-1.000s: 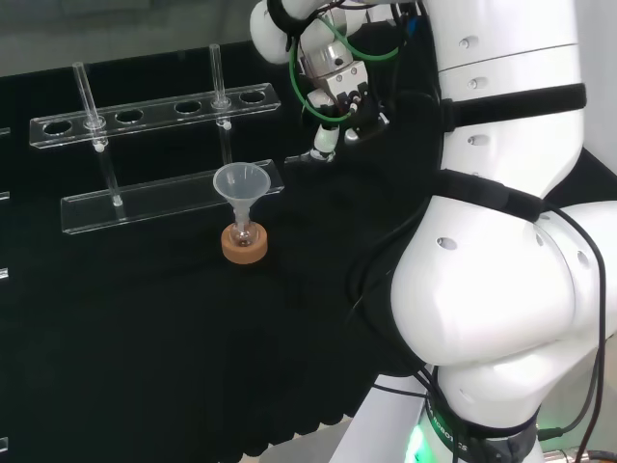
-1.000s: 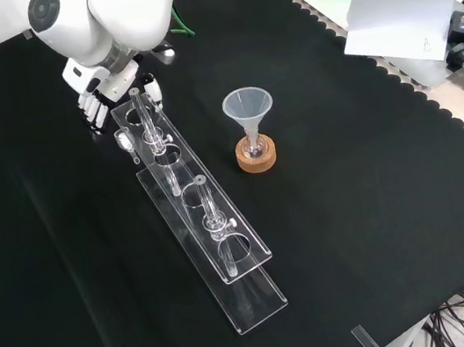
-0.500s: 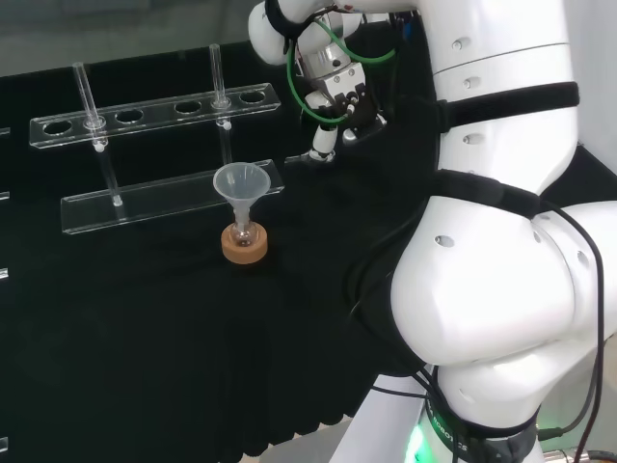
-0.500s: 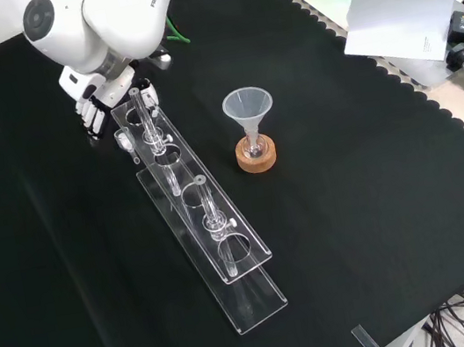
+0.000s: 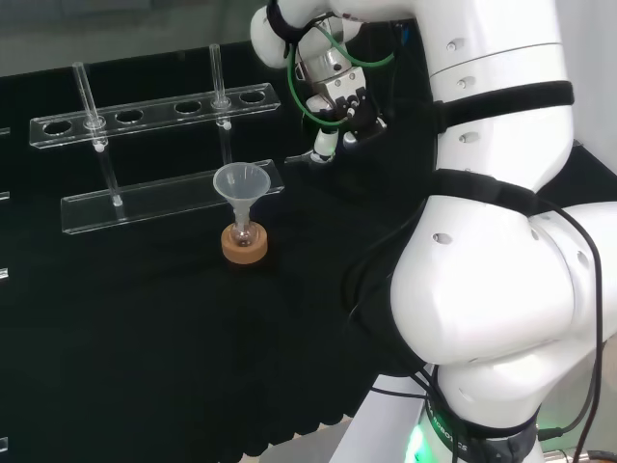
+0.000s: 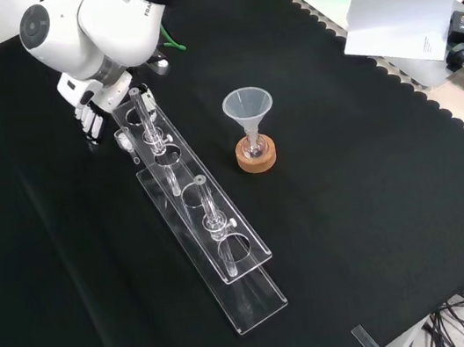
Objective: Pick up the weighing funnel.
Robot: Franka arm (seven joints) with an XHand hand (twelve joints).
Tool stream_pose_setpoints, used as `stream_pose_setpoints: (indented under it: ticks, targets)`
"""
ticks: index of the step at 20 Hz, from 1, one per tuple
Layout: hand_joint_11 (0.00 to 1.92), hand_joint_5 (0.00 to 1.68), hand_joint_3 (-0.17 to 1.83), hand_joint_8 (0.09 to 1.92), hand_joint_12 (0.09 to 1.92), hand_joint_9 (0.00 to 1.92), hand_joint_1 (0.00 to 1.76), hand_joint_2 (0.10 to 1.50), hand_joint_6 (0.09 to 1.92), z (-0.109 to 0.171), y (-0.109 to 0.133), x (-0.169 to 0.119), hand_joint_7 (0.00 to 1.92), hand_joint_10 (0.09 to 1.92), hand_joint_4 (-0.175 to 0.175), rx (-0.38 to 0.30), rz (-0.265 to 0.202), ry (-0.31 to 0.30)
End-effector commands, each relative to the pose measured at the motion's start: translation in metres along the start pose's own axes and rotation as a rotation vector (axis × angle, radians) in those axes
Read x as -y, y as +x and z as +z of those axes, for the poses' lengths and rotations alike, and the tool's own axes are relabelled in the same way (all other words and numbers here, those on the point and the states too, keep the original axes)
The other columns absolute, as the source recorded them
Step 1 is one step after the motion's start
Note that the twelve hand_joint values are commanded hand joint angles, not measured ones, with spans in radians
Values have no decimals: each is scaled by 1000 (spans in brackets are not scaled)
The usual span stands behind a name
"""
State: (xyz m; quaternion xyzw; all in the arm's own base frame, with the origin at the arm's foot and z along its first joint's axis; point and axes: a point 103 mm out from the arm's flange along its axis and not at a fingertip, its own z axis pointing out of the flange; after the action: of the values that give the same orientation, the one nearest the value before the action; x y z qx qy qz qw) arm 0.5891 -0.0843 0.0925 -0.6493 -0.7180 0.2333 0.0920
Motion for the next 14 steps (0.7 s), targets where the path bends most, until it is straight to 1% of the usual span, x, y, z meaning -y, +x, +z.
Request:
stream_pose_setpoints:
  ticks: [1, 4, 6, 9, 14]
  targets:
    - [434, 693, 542, 669, 1332, 520, 917, 566, 204, 8, -4, -4, 255, 616, 3, -12, 10, 9]
    - [440, 668, 553, 654, 1331, 540, 917, 563, 409, 8, -5, -5, 266, 582, 13, -17, 16, 12]
    - [443, 649, 557, 653, 1331, 545, 917, 562, 502, 10, -6, -5, 270, 577, 16, -30, 18, 12]
    - [450, 651, 560, 654, 1329, 548, 916, 563, 562, 14, -8, -6, 274, 578, 18, -45, 20, 9]
    - [458, 722, 564, 657, 1329, 559, 914, 568, 611, 17, -8, -7, 281, 582, 30, -51, 24, 13]
